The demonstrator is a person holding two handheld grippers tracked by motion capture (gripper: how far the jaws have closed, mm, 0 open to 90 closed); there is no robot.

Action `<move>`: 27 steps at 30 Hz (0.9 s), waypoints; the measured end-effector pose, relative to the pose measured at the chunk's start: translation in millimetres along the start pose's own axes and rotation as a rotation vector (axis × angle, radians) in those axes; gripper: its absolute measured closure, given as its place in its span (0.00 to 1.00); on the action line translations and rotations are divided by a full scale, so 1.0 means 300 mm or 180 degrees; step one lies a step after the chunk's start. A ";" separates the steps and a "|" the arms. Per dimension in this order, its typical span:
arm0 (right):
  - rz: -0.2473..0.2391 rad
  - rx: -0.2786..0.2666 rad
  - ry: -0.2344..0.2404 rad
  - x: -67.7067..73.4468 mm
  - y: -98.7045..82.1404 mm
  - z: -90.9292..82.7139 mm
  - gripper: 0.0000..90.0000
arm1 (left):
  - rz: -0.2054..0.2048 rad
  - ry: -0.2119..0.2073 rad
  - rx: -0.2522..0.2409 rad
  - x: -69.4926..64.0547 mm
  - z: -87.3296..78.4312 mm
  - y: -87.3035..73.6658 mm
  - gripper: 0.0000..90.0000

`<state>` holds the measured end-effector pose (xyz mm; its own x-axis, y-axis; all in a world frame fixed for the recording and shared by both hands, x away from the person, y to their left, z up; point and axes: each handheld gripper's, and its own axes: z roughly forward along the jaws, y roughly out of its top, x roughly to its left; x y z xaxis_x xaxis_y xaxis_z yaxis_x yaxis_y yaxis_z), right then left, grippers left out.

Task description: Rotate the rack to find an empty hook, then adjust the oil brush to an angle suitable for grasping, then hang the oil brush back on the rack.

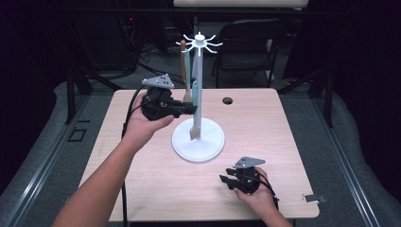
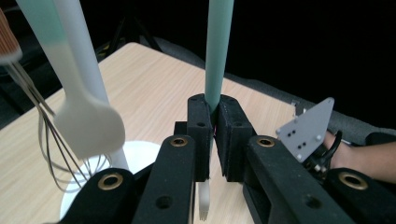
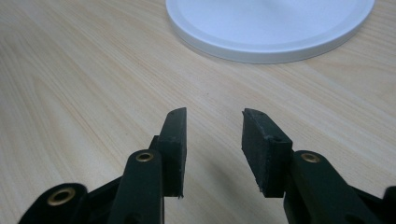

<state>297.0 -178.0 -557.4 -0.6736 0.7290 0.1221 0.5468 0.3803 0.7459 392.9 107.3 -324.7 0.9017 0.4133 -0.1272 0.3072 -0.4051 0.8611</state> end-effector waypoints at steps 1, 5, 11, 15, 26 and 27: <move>0.0010 -0.0010 0.0000 0.001 0.000 0.001 0.67 | -0.0006 -0.0011 -0.0017 0.002 -0.003 0.011 0.94; 0.0002 -0.0005 -0.0003 -0.003 0.001 -0.002 0.67 | -0.0016 -0.0054 -0.0047 0.010 -0.007 0.056 0.94; 0.0044 -0.0024 -0.0013 -0.008 -0.002 0.000 0.67 | 0.0020 -0.0127 -0.0057 0.013 0.002 0.121 0.94; 0.0038 -0.0031 -0.0017 -0.010 -0.001 -0.002 0.67 | -0.0032 -0.0130 -0.0086 0.030 0.005 0.148 0.94; 0.0064 -0.0058 -0.0023 -0.014 -0.006 -0.005 0.67 | -0.0202 -0.0146 -0.0167 0.083 -0.003 0.156 0.94; 0.0062 -0.0056 -0.0024 -0.013 -0.007 -0.003 0.67 | -0.0219 -0.0153 -0.0170 0.086 -0.002 0.155 0.94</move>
<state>298.1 -182.2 -558.7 -0.6591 0.7404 0.1318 0.5508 0.3559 0.7550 430.4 99.4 -287.6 0.8929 0.3986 -0.2093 0.3533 -0.3324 0.8744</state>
